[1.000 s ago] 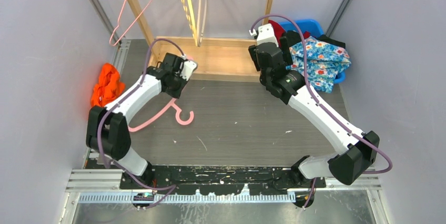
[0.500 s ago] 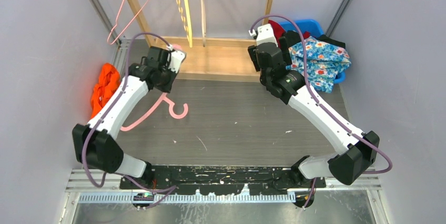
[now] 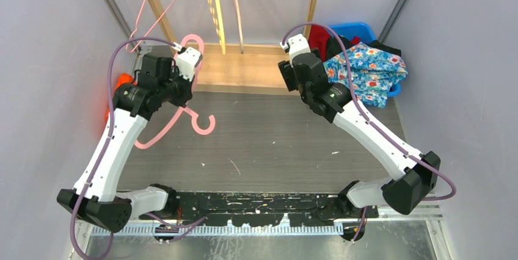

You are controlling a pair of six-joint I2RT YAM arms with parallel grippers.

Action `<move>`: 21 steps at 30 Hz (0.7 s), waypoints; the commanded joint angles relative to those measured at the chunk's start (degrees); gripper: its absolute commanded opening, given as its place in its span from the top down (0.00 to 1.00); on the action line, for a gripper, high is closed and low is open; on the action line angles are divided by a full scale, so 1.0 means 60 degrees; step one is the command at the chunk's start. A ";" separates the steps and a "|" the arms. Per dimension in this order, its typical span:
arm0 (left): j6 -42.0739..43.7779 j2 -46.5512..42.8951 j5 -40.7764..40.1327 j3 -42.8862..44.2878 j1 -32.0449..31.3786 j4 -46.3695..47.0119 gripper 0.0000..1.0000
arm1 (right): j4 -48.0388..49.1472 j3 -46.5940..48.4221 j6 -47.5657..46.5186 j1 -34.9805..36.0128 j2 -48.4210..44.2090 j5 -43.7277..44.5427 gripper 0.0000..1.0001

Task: Remove the skirt from the hanger
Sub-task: Pick up the hanger at the center of the board.

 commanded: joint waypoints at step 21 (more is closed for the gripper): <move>-0.1216 0.0472 0.1045 0.4676 -0.0007 0.1023 1.00 | -0.0072 0.1240 0.0464 0.1275 -0.0343 -0.2295 0.32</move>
